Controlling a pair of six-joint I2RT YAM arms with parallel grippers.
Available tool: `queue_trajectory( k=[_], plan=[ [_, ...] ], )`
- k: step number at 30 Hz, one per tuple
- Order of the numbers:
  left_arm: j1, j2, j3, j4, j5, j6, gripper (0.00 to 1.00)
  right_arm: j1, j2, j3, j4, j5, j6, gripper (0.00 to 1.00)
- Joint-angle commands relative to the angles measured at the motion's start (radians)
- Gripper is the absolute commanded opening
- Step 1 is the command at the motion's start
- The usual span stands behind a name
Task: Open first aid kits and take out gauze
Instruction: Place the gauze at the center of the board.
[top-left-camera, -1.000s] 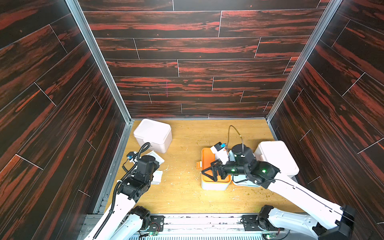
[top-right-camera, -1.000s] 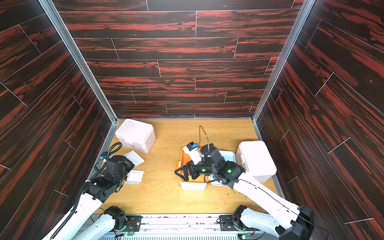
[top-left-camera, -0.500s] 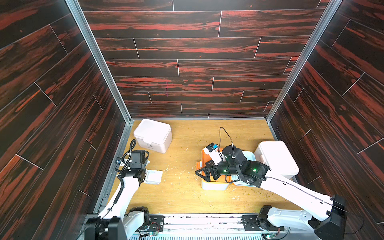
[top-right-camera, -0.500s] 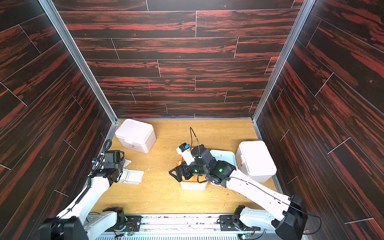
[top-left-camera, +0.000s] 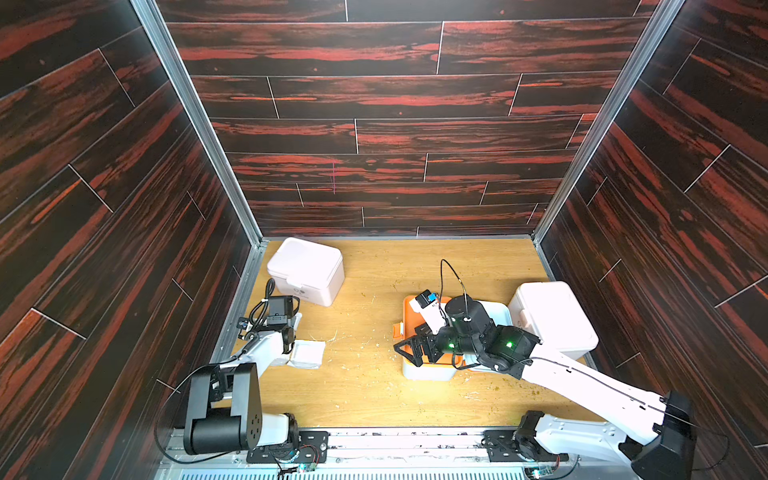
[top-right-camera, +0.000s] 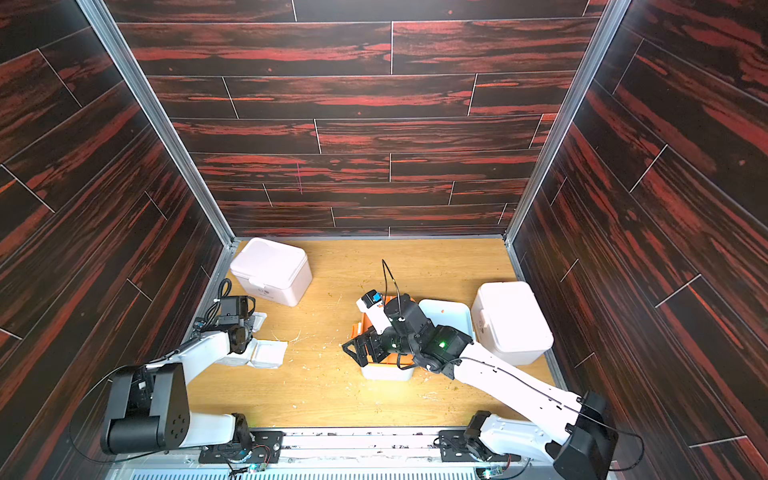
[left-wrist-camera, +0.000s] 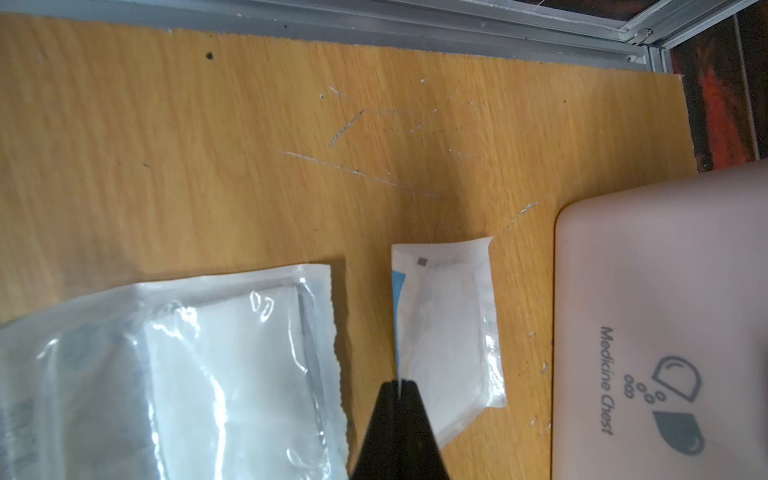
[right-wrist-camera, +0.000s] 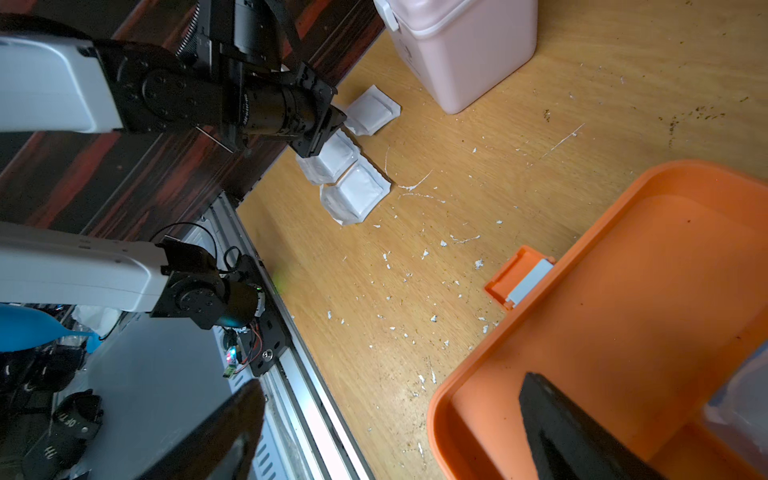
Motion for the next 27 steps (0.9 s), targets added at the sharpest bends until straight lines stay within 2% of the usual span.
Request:
queue_trajectory(
  k=[1, 11, 15, 18, 19, 20, 24, 27],
  plan=[
    [0.006, 0.010, 0.035, -0.006, -0.018, -0.020, 0.00, 0.004, -0.035, -0.017, 0.002, 0.023, -0.020, 0.99],
    [0.007, 0.055, 0.049, -0.006, -0.035, -0.003, 0.00, 0.004, -0.044, -0.026, -0.002, 0.039, -0.016, 0.99],
    [0.008, 0.051, 0.048, -0.020, -0.048, 0.006, 0.05, 0.004, -0.049, -0.030, -0.003, 0.044, -0.009, 0.99],
    [0.009, 0.025, 0.053, -0.043, -0.059, 0.018, 0.14, 0.004, -0.053, -0.032, -0.005, 0.050, -0.004, 0.99],
    [0.009, 0.012, 0.059, -0.052, -0.056, 0.027, 0.17, 0.004, -0.056, -0.034, -0.004, 0.053, -0.003, 0.99],
    [0.009, -0.006, 0.068, -0.068, -0.051, 0.037, 0.29, 0.004, -0.058, -0.035, -0.004, 0.058, 0.000, 0.99],
    [0.008, -0.078, 0.091, -0.132, -0.022, 0.076, 0.58, 0.005, -0.073, -0.035, -0.002, 0.075, 0.007, 0.99],
    [0.007, -0.162, 0.089, -0.155, 0.022, 0.119, 0.74, 0.004, -0.091, -0.032, -0.006, 0.101, 0.012, 0.99]
  ],
)
